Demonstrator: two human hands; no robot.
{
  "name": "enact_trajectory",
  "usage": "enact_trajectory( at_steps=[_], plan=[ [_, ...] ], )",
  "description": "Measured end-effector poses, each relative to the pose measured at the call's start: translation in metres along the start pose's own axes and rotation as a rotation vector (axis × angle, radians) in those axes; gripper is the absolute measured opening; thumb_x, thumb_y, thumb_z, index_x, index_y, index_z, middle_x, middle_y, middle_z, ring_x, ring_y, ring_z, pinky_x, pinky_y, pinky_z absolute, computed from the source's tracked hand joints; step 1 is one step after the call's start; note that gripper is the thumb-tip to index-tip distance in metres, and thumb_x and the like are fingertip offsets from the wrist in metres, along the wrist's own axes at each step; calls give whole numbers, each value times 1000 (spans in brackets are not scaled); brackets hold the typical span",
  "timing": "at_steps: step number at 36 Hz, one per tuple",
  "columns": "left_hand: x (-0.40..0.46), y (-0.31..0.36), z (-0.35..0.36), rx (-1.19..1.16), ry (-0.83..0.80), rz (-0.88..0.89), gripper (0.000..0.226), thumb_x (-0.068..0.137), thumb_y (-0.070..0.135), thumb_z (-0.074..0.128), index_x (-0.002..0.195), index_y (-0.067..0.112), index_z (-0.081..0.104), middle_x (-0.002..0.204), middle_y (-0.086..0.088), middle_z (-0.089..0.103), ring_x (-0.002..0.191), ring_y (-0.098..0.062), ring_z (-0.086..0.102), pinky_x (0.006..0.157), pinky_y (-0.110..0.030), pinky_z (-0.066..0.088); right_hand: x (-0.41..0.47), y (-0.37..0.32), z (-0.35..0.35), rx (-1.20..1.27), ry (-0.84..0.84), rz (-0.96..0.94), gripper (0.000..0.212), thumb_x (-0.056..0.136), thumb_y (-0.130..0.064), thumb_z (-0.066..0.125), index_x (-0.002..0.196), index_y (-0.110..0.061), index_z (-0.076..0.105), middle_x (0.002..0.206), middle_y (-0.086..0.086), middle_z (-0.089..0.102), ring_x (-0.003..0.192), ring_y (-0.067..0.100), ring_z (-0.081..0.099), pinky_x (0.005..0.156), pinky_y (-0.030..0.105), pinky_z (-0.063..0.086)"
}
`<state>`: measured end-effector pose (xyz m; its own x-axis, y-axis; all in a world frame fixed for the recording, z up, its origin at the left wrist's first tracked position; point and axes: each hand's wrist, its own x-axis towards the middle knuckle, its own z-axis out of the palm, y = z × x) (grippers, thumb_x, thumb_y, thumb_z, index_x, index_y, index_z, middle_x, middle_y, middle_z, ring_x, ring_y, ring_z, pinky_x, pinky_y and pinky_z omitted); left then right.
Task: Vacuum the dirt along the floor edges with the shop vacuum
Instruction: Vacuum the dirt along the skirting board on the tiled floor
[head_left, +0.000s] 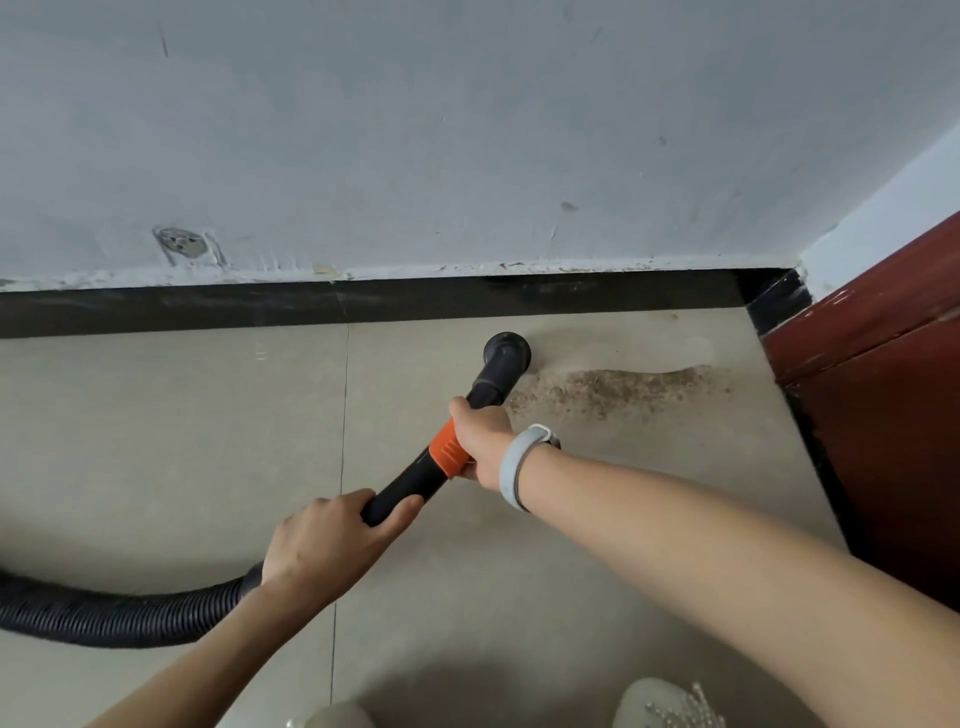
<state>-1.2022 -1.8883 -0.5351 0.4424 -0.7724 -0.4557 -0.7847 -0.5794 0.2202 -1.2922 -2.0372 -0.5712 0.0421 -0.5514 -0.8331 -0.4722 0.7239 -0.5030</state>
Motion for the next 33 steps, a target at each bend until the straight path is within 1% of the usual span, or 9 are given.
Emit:
enact_trajectory(
  at_steps=[4,8,13,17,20,23,27,29,33],
  plan=[
    [-4,-13,0,27,-2,-22,58,83,76,29,70,24,51,63,7,57,65,-17,58,62,-29,43,-4,5,14,-37,-34,15,34,87,-47,46,76,-14,45,84,8,58,93,31,63,89,46,54],
    [-9,-26,-2,26,21,-51,57,83,75,30,67,24,48,60,6,57,60,-14,56,58,-28,40,-6,8,33,-51,-52,6,36,71,-52,44,76,-17,46,89,10,62,90,31,63,86,46,54],
    [-16,-45,-4,11,49,-117,57,84,73,33,64,22,48,57,4,56,58,-16,56,56,-28,39,-18,7,53,-48,-99,5,29,81,-47,48,77,-19,41,85,6,56,90,29,60,85,45,55],
    [-19,-59,-7,-31,21,-156,60,85,71,35,68,17,54,57,1,59,55,-17,58,52,-27,40,-23,7,66,-16,-154,25,37,79,-48,50,97,-16,48,92,6,56,93,29,60,81,44,57],
    [-16,-67,-9,-73,-21,-165,64,82,73,33,75,15,61,63,-1,66,60,-18,64,60,-29,47,-22,5,68,53,-193,48,38,82,-43,53,107,-15,48,103,8,58,99,29,60,78,43,59],
    [-7,-63,-12,-67,-43,-156,64,81,74,32,75,17,61,64,-1,66,63,-17,65,65,-29,49,-21,0,61,122,-230,69,47,82,-41,54,120,-12,49,116,12,58,103,31,60,77,44,59],
    [0,-45,-11,-64,-95,-120,62,83,75,31,77,20,62,64,0,67,64,-17,65,69,-30,52,-15,1,41,178,-204,90,41,89,-37,51,121,-12,46,118,12,56,104,30,59,78,44,58],
    [0,-36,-9,-76,-121,-99,62,83,75,31,78,21,63,65,0,68,64,-16,66,70,-29,52,-10,6,30,147,-159,83,45,91,-39,48,125,-11,44,119,12,55,107,30,58,79,43,58],
    [2,-19,-4,-77,-135,-63,64,82,76,30,81,23,64,67,0,69,65,-16,66,70,-29,52,-5,9,14,77,-83,42,47,95,-42,44,128,-8,44,118,12,55,105,29,58,70,38,58]
  ],
)
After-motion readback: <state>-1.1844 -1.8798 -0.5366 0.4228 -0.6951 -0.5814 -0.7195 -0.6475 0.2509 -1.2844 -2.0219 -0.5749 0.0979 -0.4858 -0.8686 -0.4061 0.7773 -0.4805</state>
